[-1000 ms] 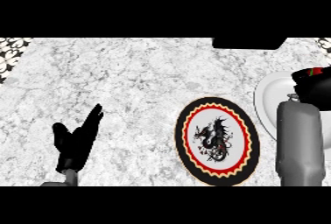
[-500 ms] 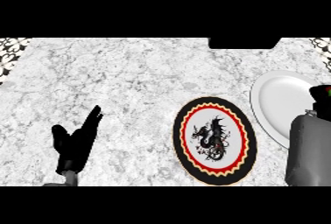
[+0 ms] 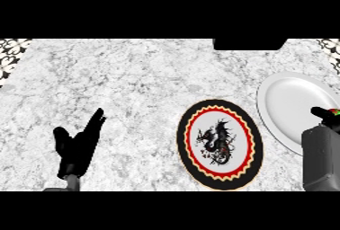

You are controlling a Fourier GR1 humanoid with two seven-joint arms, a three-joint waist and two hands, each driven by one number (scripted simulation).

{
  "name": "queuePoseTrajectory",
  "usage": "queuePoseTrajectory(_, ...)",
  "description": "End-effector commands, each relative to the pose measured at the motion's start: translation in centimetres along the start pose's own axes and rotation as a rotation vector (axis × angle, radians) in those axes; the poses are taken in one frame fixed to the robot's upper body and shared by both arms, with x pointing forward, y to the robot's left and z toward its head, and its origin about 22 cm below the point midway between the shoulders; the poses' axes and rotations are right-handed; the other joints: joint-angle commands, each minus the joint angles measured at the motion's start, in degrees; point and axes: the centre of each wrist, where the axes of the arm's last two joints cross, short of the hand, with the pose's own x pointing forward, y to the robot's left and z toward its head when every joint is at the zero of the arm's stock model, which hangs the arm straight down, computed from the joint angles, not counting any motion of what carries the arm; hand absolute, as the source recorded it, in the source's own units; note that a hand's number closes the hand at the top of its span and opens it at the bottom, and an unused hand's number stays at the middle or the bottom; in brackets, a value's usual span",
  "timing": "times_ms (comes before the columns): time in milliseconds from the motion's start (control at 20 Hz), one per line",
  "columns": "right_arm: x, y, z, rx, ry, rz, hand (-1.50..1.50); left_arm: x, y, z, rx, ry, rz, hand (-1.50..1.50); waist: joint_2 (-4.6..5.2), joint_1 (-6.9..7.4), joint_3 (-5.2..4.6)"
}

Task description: Pick the tomato from the plate and place it in the plate

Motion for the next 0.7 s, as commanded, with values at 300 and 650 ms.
queuePoseTrajectory(300, 0.1, -0.3, -0.3, -0.136, -0.080, -0.369, -1.50, -0.6, 0.0, -0.4, -0.002, 0.042, 0.002, 0.00, 0.14, -0.16, -0.28)
queuePoseTrajectory(650, -3.0, -3.2, 2.8, -0.077, 0.014, -0.512, -1.50, -1.7, 0.0, 0.9, 0.012, 0.069, 0.009, 0.00, -0.47, -1.25, -0.44)
